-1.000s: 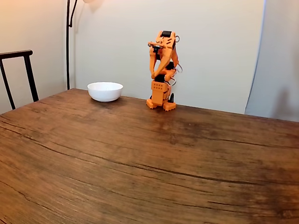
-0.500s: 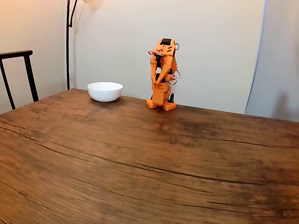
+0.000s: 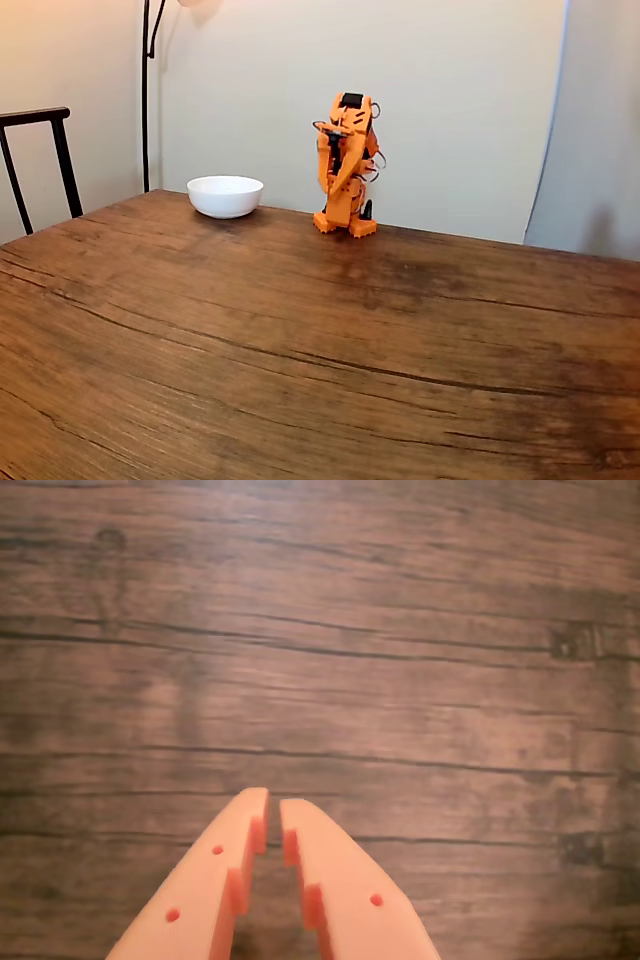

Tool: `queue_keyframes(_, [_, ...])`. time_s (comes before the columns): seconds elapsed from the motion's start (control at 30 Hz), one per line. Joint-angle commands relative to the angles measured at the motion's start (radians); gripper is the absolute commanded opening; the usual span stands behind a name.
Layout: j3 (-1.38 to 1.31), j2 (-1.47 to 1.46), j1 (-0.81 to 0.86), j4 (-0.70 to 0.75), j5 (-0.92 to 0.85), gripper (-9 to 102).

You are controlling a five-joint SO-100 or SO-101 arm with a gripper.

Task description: Grasp the cube and drop it in the bowl

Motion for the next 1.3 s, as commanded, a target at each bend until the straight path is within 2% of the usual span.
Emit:
queue_keyframes(0.0, [0.014, 0.003, -0.006, -0.025, 0.003, -1])
queue_keyframes(0.6, [0.048, 0.003, 0.005, -0.023, -0.015, -1])
queue_keyframes(0.8, [0.144, 0.005, -0.008, -0.025, -0.132, -1])
queue_keyframes(1.27, [0.341, 0.005, -0.126, -0.33, -0.133, -1])
